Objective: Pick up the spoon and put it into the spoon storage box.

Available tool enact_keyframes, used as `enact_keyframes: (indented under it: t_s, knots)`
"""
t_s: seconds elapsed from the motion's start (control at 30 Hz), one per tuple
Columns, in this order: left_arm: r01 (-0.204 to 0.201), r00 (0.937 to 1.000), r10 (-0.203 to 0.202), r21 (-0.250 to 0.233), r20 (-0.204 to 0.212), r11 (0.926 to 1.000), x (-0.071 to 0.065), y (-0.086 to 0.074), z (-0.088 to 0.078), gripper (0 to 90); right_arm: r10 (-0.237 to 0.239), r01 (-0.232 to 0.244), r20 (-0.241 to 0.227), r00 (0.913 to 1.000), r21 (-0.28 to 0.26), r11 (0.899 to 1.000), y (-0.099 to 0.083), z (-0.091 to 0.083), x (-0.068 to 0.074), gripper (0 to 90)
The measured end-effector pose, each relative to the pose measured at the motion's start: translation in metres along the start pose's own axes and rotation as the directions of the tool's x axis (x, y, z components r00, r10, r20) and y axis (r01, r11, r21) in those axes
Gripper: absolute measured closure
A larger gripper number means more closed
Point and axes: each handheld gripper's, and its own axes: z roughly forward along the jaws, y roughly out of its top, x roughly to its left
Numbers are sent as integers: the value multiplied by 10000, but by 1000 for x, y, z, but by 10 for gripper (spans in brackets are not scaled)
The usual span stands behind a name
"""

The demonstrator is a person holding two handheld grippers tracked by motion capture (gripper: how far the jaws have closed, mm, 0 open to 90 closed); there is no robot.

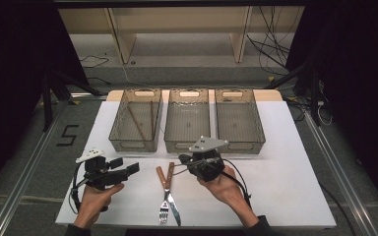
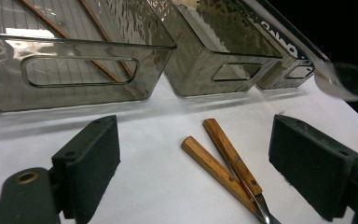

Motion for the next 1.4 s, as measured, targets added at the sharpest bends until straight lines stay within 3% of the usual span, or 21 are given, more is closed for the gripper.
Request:
enact_keyframes:
  t_s: [0.27, 0.43, 0.83, 1.4]
  knots:
    - [-451, 9989, 452, -100, 82, 9989, 0, -6, 4, 159, 630, -622, 663, 9958, -137, 9980, 13, 7, -31, 896]
    - [-629, 9979, 631, -161, 126, 9979, 2, -10, 5, 159, 788, -783, 1078, 9910, -86, 9969, 21, 15, -44, 895]
    - [-843, 9963, 849, -349, 137, 9958, 1, -16, 5, 159, 1397, -1481, 1793, 9738, 341, 9884, 30, 48, -74, 895]
    - [-1150, 9930, 1159, -373, 224, 9927, -2, -21, 7, 159, 1695, -1904, 2108, 9627, 829, 9782, 33, 81, -84, 894]
